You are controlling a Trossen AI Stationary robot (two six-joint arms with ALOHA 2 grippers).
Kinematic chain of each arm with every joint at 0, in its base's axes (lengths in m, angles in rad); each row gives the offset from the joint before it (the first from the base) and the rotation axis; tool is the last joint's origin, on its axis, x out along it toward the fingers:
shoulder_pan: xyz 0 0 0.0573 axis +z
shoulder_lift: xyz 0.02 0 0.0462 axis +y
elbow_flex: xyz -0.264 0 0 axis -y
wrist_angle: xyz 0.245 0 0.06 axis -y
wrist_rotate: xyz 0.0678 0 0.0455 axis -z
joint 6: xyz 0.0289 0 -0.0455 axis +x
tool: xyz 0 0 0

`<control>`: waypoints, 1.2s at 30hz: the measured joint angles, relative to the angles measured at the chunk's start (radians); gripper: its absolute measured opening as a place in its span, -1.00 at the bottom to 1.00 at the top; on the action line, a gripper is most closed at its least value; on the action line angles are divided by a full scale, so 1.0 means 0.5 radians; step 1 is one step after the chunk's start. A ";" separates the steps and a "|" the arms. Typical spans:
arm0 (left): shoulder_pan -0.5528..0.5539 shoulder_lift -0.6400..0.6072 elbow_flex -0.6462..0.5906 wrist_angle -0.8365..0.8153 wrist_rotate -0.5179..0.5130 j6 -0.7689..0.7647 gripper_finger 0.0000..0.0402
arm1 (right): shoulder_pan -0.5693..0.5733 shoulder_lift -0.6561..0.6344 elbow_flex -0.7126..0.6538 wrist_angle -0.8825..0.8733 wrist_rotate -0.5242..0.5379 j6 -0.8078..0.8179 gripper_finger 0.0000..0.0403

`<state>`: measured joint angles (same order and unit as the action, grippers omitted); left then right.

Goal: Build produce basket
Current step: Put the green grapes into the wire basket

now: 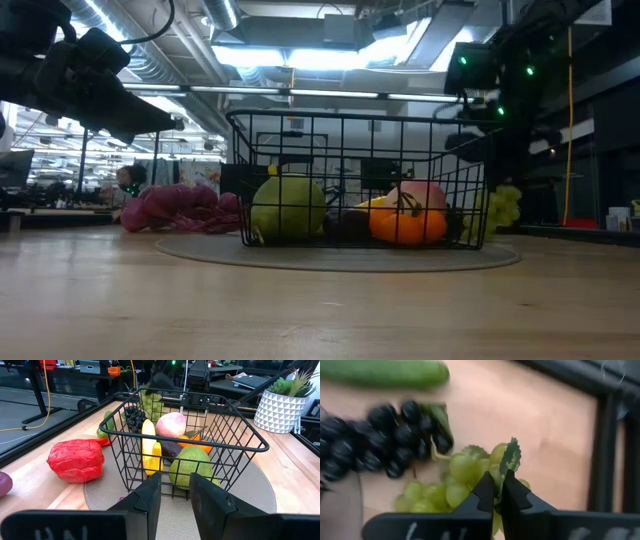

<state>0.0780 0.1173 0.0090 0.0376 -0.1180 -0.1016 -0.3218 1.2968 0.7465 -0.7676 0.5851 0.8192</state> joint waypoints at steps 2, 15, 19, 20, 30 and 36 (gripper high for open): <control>0.001 0.001 0.000 0.000 0.000 0.000 -0.52 | 0.000 0.000 0.106 -0.069 0.045 -0.080 -0.98; 0.001 0.000 0.000 0.000 0.001 0.000 -0.52 | 0.143 0.000 0.924 -0.267 0.421 -0.715 -0.99; 0.000 0.001 0.000 0.001 0.001 0.000 -0.52 | 0.230 0.000 1.085 -0.028 0.279 -1.077 -0.99; 0.001 0.000 0.000 0.000 0.001 0.001 -0.52 | 0.250 0.000 1.106 0.055 0.216 -1.171 -0.99; 0.000 0.001 0.000 0.000 0.000 0.000 -0.52 | 0.301 -0.001 1.084 0.560 -0.702 -1.694 -0.99; 0.001 0.001 0.000 0.000 0.000 0.000 -0.52 | 0.300 0.017 1.082 0.566 -0.792 -1.696 -0.99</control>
<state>0.0784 0.1177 0.0090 0.0376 -0.1180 -0.1016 -0.1719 1.3054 1.2877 -0.4845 0.1889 -0.0287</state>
